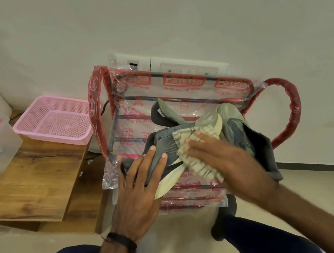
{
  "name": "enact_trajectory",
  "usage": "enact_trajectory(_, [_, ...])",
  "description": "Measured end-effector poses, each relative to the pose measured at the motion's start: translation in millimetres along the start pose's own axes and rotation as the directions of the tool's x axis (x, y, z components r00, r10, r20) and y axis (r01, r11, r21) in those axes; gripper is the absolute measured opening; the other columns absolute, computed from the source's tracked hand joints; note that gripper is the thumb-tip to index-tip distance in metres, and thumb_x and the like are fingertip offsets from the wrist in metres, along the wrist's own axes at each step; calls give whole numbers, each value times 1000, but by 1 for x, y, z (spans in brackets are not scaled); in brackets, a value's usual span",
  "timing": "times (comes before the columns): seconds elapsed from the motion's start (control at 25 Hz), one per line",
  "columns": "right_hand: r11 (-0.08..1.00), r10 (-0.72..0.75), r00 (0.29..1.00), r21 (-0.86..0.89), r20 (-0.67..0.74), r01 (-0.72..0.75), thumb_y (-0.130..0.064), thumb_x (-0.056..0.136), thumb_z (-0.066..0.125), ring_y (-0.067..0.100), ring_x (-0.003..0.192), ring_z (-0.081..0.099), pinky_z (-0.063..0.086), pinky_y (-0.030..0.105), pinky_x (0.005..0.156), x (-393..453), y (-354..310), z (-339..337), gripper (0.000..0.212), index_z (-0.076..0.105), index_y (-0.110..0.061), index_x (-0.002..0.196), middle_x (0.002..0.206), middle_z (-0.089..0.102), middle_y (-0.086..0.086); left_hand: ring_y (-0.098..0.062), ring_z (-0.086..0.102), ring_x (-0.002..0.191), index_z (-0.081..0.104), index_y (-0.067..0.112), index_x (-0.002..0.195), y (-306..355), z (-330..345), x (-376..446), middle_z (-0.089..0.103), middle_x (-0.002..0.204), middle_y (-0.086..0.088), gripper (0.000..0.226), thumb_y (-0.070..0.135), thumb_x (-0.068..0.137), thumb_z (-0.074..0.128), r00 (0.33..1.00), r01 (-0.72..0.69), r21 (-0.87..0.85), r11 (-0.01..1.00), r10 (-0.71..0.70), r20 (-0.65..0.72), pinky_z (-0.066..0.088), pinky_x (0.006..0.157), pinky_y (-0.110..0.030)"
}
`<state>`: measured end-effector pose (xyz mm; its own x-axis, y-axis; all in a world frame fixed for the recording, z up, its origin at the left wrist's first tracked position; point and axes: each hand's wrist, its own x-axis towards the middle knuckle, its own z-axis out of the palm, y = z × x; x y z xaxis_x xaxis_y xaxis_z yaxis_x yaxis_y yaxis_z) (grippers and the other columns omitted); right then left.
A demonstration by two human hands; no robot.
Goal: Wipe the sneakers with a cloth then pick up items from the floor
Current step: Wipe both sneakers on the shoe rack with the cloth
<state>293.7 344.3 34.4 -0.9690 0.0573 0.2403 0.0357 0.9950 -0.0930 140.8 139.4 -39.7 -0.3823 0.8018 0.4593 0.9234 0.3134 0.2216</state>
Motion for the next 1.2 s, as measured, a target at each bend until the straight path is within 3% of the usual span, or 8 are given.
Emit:
enact_trajectory(0.16, [934,354,931,79,-84,-348,-20,92,67,20,147,33,41,56,111,9,31,-20,54,52,-22,144,152,47,1,-34,29,142,35,12,150,3,0,3,29,157,-15,109,17,58,93,999,-35,4,999,35,7,38,102,-73])
enact_trajectory(0.36, [999,-45,998,5,52,45,-10,79,76,20,149,29,37,54,112,0,0,-6,73,50,-25,145,156,40,-2,-35,29,141,33,12,152,-3,0,0,28,159,-14,107,18,63,91,1000,28,-75,997,-28,5,44,100,-69])
enact_trajectory(0.56, [924,363,925,172,-110,-342,-16,91,69,13,145,35,41,53,112,12,32,-21,52,55,-25,141,150,50,-2,-35,30,141,34,12,151,1,2,3,30,158,-15,103,20,65,90,1000,5,-58,998,-5,2,38,103,-72])
enact_trajectory(0.76, [994,-110,994,21,18,109,-9,81,73,18,149,30,35,47,116,1,-6,-5,67,53,-23,143,153,45,-2,-35,29,141,31,12,154,-4,1,1,25,160,-13,102,21,70,88,998,59,-108,992,-61,-15,43,103,-65])
enact_trajectory(0.88, [940,322,934,168,-158,-296,-6,86,75,19,145,38,41,53,112,5,27,-12,61,54,-23,142,150,50,1,-34,28,143,27,13,156,-1,3,2,25,161,-14,100,20,74,83,999,37,-129,991,-38,2,44,100,-68])
enact_trajectory(0.96, [879,448,882,249,-146,-406,-11,88,73,15,146,36,38,51,115,13,17,-13,60,53,-25,142,150,50,-2,-34,29,143,27,12,155,1,3,2,26,161,-14,99,20,74,83,999,39,-148,988,-40,-1,45,98,-68])
enact_trajectory(1.12, [979,-9,1000,205,-1,9,-23,90,60,15,151,26,27,39,122,16,-40,7,57,50,-20,146,154,44,-1,-24,21,147,24,8,155,-4,6,-2,25,160,-10,84,36,89,67,994,84,-157,984,-93,-50,37,108,-65])
enact_trajectory(1.2, [986,23,997,167,-70,-11,-16,92,61,15,150,29,29,40,122,19,-23,8,53,52,-18,144,153,47,0,-24,21,147,22,7,155,-4,6,0,25,160,-10,89,32,86,72,995,83,-154,985,-90,-44,38,108,-65])
